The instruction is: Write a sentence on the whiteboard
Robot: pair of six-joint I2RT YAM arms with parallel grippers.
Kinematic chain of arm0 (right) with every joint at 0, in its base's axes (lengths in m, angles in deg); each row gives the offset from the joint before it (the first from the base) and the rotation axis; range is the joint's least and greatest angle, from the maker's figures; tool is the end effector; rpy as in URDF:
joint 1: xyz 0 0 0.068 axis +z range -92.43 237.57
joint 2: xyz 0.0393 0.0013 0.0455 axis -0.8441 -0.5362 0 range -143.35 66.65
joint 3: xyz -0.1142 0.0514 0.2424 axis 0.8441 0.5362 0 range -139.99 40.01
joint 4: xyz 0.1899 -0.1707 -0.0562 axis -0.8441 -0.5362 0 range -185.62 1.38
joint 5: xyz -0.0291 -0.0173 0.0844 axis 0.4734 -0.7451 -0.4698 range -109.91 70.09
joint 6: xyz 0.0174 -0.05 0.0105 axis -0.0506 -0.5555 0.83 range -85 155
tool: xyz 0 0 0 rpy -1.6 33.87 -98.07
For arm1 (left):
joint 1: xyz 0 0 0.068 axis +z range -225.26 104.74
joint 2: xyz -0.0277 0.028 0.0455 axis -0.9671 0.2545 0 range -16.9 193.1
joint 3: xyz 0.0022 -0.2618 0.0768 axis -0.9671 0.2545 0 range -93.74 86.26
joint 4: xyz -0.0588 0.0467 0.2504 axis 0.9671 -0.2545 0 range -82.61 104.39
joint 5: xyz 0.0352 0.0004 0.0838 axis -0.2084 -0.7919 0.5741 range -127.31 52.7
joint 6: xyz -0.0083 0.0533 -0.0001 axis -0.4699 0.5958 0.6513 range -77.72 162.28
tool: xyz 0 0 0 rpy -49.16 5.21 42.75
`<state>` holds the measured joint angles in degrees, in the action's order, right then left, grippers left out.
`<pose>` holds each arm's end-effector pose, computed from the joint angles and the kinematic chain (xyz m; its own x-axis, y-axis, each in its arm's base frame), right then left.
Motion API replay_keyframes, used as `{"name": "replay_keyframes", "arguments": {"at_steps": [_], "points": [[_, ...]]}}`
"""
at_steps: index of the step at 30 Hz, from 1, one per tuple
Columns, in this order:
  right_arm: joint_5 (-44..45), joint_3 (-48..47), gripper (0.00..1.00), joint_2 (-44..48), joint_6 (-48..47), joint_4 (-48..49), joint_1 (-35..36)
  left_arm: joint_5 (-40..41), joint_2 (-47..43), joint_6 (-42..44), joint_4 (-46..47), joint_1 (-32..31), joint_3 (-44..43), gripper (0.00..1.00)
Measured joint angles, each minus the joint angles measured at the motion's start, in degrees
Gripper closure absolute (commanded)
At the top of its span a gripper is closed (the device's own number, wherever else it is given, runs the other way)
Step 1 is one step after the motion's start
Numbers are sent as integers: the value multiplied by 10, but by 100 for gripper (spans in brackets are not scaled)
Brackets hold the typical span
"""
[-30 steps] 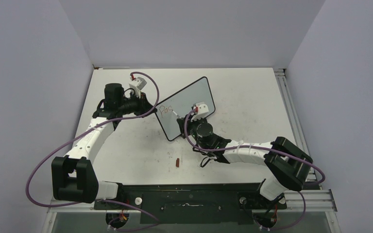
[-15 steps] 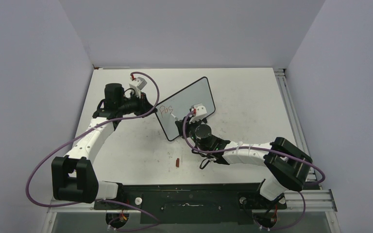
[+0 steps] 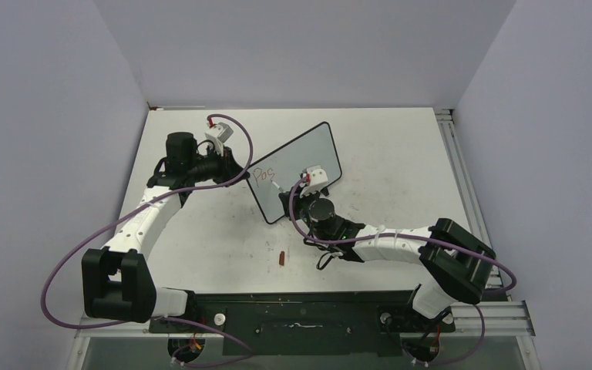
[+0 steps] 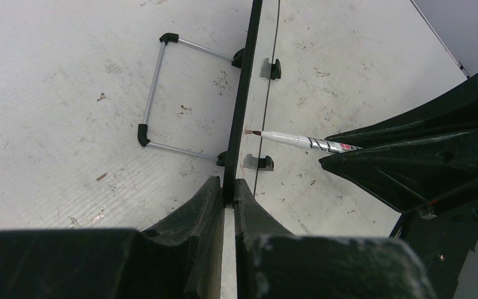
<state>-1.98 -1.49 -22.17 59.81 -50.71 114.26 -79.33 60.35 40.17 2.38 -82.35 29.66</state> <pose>0.1911 0.2708 0.2204 -0.3452 0.2018 -0.9166 -0.5326 0.7620 0.3684 0.2915 -0.0603 0.2865 -0.5592 0.0420 -0.8279 0.6307 0.6696 -0.3921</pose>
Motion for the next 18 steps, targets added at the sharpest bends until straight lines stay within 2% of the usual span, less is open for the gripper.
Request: {"name": "replay_keyframes", "arguments": {"at_steps": [7, 18], "points": [[7, 0, 95, 12, -7, -32, 0, 0, 0, 0, 0, 0, 0, 100], [16, 0, 95, 104, -29, -85, -13, 0, 0, 0, 0, 0, 0, 100]]}}
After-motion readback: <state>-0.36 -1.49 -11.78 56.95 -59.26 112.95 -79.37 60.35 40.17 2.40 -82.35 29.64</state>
